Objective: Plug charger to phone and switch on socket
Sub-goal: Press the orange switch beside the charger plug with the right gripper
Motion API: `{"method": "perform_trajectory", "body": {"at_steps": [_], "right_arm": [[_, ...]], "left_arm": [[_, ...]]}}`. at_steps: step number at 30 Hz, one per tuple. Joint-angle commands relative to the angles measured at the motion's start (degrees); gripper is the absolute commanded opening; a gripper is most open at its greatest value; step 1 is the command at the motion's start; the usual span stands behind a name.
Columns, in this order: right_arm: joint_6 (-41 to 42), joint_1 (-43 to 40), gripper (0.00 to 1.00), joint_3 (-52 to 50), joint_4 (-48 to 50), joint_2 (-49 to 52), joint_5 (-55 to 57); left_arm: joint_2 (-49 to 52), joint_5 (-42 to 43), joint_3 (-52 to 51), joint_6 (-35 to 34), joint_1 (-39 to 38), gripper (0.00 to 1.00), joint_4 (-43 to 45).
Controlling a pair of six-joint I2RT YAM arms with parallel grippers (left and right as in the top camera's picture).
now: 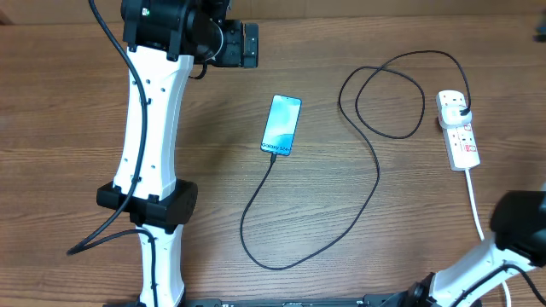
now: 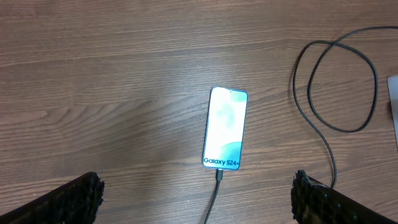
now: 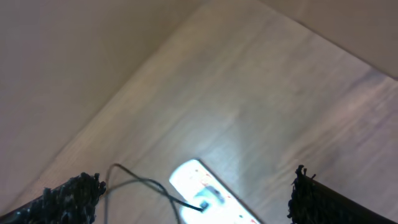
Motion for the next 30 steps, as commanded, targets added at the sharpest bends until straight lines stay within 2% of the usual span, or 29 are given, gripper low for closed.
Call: {"method": "perform_trajectory", "body": {"at_steps": [1, 5, 11, 30], "right_arm": [[-9.09, -4.00, 1.00, -1.42, -0.59, 2.64, -13.35], [-13.35, -6.69, 1.00, -6.12, -1.27, 5.62, -18.69], [-26.08, -6.43, 1.00, -15.41, -0.28, 7.13, -29.68], [-26.32, -4.15, 1.00, -33.14, 11.67, 7.56, -30.01]], "left_arm": [[0.17, -0.79, 0.13, 1.09, 0.11, 1.00, -0.13], [0.17, -0.81, 0.13, 1.09, 0.11, 1.00, -0.13], [0.17, -0.81, 0.13, 1.09, 0.11, 1.00, -0.13], [0.17, -0.79, 0.13, 1.09, 0.11, 1.00, -0.13]]}}
